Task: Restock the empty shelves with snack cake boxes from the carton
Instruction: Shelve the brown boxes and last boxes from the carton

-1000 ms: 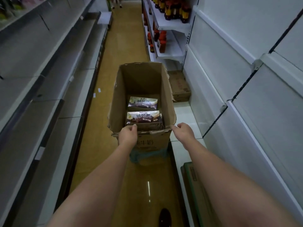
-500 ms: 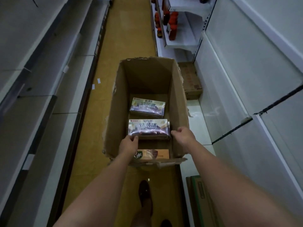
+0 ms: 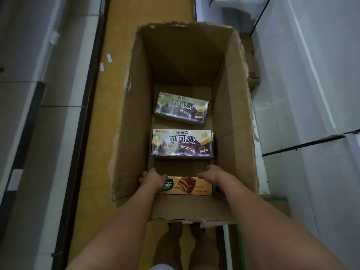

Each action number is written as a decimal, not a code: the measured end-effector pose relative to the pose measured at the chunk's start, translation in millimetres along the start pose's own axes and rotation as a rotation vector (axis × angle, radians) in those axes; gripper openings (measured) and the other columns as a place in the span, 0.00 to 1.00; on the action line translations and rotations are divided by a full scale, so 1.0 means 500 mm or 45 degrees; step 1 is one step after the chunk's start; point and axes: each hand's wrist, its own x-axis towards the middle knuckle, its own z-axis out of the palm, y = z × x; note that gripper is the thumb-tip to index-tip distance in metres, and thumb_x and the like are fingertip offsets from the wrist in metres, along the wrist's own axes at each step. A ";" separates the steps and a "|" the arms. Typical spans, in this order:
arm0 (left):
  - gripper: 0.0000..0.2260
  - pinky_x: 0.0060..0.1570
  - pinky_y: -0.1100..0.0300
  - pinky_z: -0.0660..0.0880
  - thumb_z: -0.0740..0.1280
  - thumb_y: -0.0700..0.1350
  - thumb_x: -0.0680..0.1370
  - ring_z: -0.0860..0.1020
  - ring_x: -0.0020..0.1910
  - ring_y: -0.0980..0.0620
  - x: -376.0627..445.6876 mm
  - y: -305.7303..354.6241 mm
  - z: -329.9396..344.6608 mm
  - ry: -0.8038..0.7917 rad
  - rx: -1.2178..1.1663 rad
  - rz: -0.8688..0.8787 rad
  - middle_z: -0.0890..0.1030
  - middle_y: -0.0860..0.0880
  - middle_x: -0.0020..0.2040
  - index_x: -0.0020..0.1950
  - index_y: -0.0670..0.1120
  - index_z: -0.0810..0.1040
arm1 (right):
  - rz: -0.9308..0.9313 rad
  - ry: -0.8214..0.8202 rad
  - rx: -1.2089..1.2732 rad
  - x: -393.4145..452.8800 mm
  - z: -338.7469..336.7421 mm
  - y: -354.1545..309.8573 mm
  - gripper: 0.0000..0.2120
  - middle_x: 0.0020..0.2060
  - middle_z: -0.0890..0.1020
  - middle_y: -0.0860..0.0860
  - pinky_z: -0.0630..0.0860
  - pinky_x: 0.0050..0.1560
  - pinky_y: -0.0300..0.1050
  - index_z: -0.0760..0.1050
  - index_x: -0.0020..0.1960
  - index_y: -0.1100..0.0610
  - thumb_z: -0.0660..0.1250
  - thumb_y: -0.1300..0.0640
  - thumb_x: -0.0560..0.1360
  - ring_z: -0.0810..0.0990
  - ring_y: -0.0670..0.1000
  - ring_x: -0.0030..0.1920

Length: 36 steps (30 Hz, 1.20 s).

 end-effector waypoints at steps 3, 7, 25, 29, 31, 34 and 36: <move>0.27 0.68 0.47 0.67 0.57 0.56 0.81 0.65 0.69 0.39 0.026 -0.007 0.018 -0.078 0.011 -0.047 0.60 0.39 0.73 0.77 0.46 0.58 | 0.044 -0.086 -0.063 0.032 0.007 -0.003 0.30 0.73 0.63 0.58 0.64 0.68 0.48 0.57 0.75 0.61 0.63 0.52 0.79 0.64 0.58 0.72; 0.28 0.68 0.48 0.66 0.55 0.58 0.81 0.63 0.71 0.38 0.045 -0.004 0.032 -0.077 0.043 -0.066 0.54 0.40 0.75 0.77 0.47 0.55 | 0.091 -0.104 -0.047 0.055 0.013 -0.001 0.30 0.73 0.64 0.59 0.64 0.68 0.49 0.56 0.75 0.62 0.63 0.52 0.79 0.64 0.58 0.72; 0.29 0.62 0.50 0.70 0.66 0.39 0.76 0.64 0.68 0.42 0.048 -0.022 0.036 0.149 0.655 0.325 0.58 0.45 0.74 0.73 0.50 0.59 | 0.128 0.150 0.521 0.140 0.021 -0.001 0.21 0.60 0.76 0.59 0.73 0.54 0.47 0.68 0.68 0.62 0.63 0.57 0.76 0.76 0.58 0.56; 0.26 0.58 0.53 0.71 0.70 0.46 0.72 0.67 0.64 0.45 0.033 0.003 0.005 0.214 0.706 0.505 0.67 0.49 0.67 0.68 0.51 0.64 | -0.030 0.045 -0.152 0.117 0.031 0.000 0.28 0.66 0.71 0.58 0.67 0.66 0.50 0.65 0.70 0.60 0.67 0.48 0.75 0.70 0.59 0.65; 0.28 0.60 0.52 0.71 0.71 0.49 0.71 0.66 0.65 0.45 0.015 0.025 -0.012 0.206 0.620 0.588 0.68 0.49 0.67 0.68 0.51 0.65 | -0.111 0.039 -0.489 0.100 0.032 -0.005 0.31 0.69 0.67 0.57 0.58 0.71 0.58 0.63 0.71 0.56 0.68 0.46 0.73 0.63 0.61 0.70; 0.29 0.59 0.51 0.72 0.73 0.51 0.69 0.70 0.62 0.45 -0.021 0.056 -0.057 0.204 0.535 0.653 0.69 0.49 0.64 0.67 0.50 0.66 | -0.299 0.040 -0.709 0.061 0.017 -0.035 0.38 0.71 0.64 0.55 0.48 0.72 0.64 0.57 0.74 0.53 0.71 0.47 0.70 0.57 0.59 0.73; 0.27 0.59 0.51 0.73 0.72 0.50 0.68 0.73 0.59 0.45 -0.041 0.068 -0.095 0.143 0.458 0.654 0.71 0.48 0.63 0.66 0.49 0.69 | -0.426 0.088 -0.783 0.029 0.006 -0.071 0.41 0.72 0.63 0.55 0.47 0.72 0.64 0.54 0.75 0.51 0.72 0.47 0.69 0.57 0.59 0.74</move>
